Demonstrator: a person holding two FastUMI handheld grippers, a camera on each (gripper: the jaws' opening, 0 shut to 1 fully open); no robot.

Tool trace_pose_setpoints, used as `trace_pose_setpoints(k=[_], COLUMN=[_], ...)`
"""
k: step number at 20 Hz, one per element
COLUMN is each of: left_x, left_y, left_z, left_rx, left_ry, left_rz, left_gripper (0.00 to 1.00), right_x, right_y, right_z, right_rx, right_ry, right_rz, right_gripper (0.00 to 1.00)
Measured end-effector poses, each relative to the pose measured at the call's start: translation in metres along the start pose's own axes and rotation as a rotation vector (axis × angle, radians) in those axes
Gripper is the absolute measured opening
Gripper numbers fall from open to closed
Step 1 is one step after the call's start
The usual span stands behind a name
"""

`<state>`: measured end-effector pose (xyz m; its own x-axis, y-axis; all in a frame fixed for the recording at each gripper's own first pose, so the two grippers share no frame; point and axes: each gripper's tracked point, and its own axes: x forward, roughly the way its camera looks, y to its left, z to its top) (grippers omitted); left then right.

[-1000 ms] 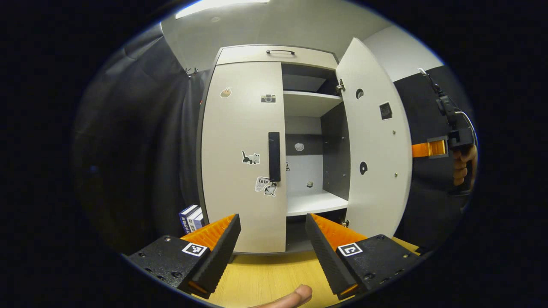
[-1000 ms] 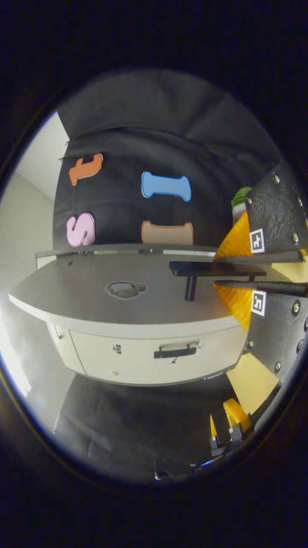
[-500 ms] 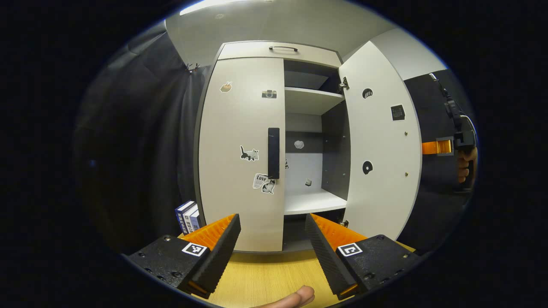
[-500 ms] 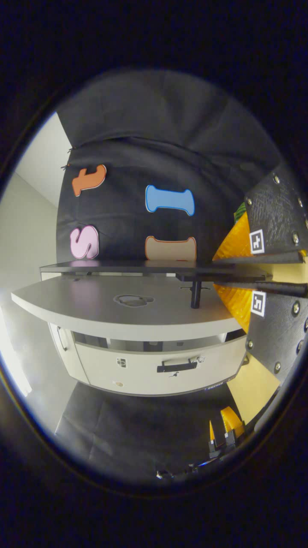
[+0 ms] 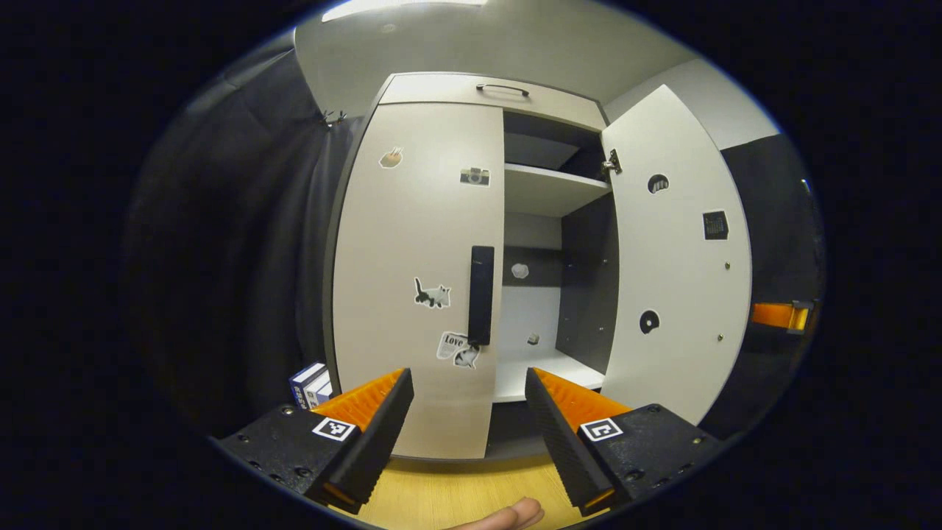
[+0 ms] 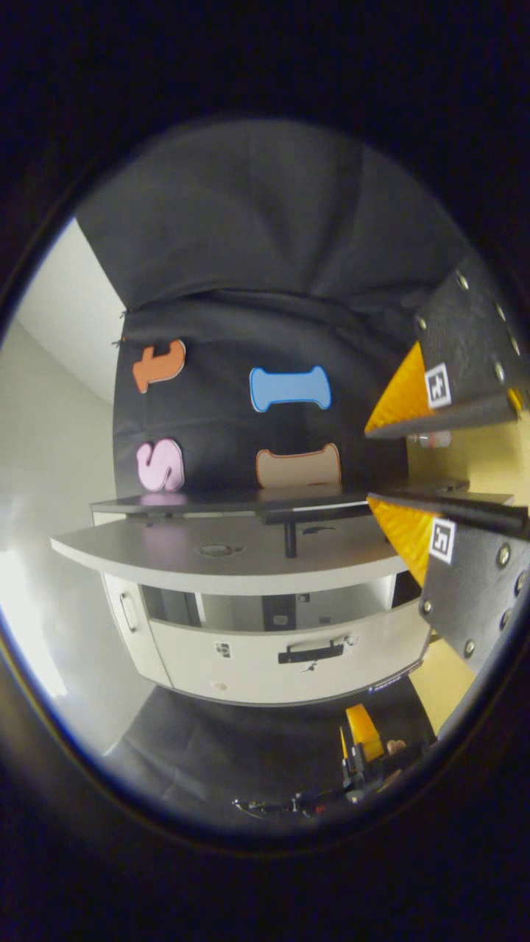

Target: Open the right door of the double-door shoe cabinet with the right hand, and open the left door with the left hand.

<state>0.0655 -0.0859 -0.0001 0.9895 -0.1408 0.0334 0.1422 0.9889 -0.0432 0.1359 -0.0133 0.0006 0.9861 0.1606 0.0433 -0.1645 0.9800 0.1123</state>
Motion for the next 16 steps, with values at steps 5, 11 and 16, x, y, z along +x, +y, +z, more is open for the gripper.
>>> trace_pose_setpoints(k=[5, 11, 16], left_x=[0.045, 0.109, 0.151], left_y=[0.005, 0.002, 0.003], left_z=[0.011, 0.013, 0.016], left_rx=[0.008, 0.012, 0.040], left_ry=[0.016, -0.007, -0.014], left_rz=[0.019, 0.040, 0.042], left_gripper=[0.95, 0.95, 0.92], right_x=[-0.034, -0.070, -0.090], right_y=[-0.037, -0.019, 0.005], right_z=[-0.025, -0.035, -0.054], right_rx=[0.040, 0.041, -0.063], right_ry=[0.029, 0.019, 0.012], right_rz=[-0.066, 0.004, 0.010], right_gripper=[0.98, 0.94, 0.98])
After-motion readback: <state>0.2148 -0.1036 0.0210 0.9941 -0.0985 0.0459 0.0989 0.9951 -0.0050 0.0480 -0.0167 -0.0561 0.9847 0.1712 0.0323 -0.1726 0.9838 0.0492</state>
